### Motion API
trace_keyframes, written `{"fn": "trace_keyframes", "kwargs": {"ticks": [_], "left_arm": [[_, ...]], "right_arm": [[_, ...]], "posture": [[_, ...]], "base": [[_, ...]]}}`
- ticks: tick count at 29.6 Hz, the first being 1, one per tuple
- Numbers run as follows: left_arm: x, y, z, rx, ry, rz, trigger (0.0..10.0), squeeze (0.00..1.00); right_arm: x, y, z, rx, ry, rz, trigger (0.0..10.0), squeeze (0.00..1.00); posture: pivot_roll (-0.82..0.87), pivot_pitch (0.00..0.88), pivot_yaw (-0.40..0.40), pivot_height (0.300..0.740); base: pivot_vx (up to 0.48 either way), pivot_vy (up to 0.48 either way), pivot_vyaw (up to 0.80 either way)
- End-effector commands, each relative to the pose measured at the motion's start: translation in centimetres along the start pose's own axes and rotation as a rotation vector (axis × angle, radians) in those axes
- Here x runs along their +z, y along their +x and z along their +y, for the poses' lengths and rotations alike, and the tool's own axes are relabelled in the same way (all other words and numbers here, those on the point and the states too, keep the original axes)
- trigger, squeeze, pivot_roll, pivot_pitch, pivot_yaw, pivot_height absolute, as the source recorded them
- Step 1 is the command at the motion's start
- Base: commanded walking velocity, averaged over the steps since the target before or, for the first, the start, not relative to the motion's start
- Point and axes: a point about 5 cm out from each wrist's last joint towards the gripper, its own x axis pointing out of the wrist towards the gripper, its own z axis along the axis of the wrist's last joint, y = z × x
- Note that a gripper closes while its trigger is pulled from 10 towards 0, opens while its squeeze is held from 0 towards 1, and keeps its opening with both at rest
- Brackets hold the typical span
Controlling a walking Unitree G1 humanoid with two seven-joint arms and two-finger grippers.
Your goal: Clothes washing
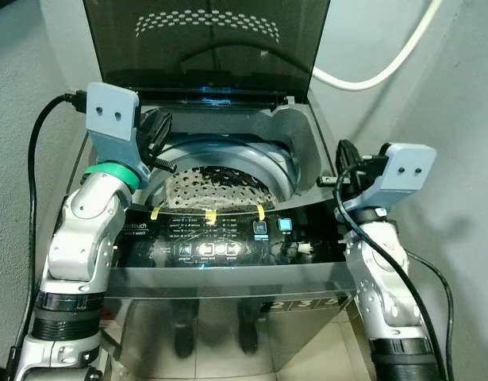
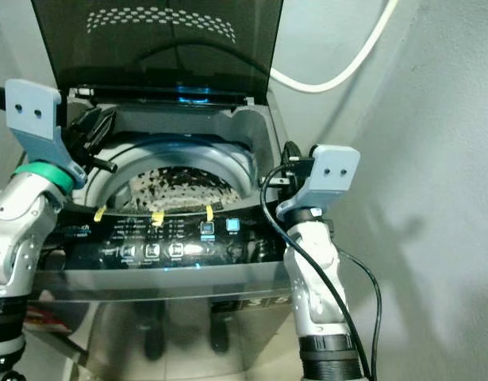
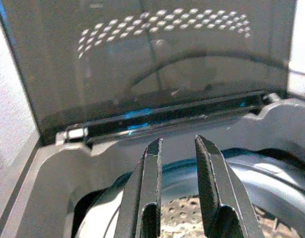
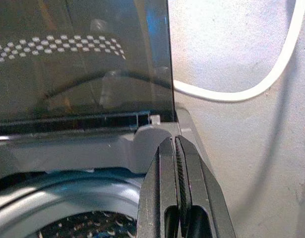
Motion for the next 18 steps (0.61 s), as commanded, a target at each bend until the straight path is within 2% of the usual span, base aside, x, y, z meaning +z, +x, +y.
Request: {"fn": "trace_keyframes", "kwargs": {"ticks": [1,9,18], "left_arm": [[-0.41,-0.12,0.11,0.018,0.003,0.01,10.0,0.0],[-0.96,-0.01,0.5,0.077,0.002,0.028,10.0,0.0],[-1.35,0.26,0.34,0.089,0.004,0.035,10.0,0.0]], "right_arm": [[-0.43,-0.03,0.05,0.0,0.013,0.024,10.0,0.0],[-0.54,-0.02,0.45,0.015,0.029,0.046,10.0,0.0],[-0.6,-0.09,0.47,0.021,0.013,0.053,10.0,0.0]], "posture": [[0.08,0.027,0.001,0.74],[0.08,0.021,-0.005,0.74],[0.07,0.022,0.001,0.74]], "base": [[0.0,0.0,0.0],[0.0,0.0,0.0],[-0.376,0.0,0.0]]}}
